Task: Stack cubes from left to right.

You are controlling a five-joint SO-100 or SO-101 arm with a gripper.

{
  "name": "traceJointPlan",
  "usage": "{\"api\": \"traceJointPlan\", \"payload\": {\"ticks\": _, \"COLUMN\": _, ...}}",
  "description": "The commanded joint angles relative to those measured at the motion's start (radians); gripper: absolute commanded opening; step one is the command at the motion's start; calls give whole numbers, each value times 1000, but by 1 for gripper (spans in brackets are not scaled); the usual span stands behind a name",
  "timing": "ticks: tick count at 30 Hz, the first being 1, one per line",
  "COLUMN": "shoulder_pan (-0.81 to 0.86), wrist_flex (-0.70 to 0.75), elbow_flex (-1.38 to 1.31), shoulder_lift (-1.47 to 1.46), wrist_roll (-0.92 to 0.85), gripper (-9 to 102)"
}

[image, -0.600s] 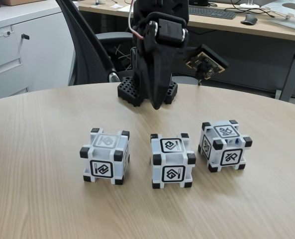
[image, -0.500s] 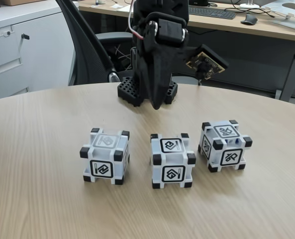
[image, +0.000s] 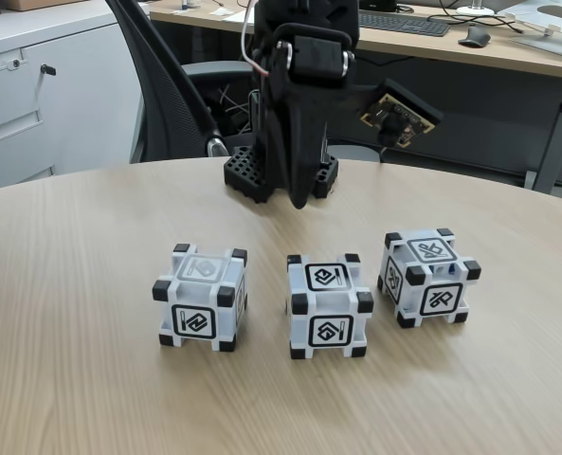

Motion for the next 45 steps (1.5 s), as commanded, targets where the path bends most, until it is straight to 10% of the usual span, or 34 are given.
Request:
{"api": "traceJointPlan", "payload": {"ticks": 1, "shoulder_pan": 8, "wrist_flex": -17, "elbow_flex": -5, "shoulder_lift": 2, "wrist_roll": 9, "gripper": 0}}
{"api": "traceJointPlan", "payload": {"ticks": 45, "shoulder_pan": -6, "wrist_flex": -20, "elbow_flex": -67, "shoulder_lift": -202, "wrist_roll": -34, "gripper": 0}}
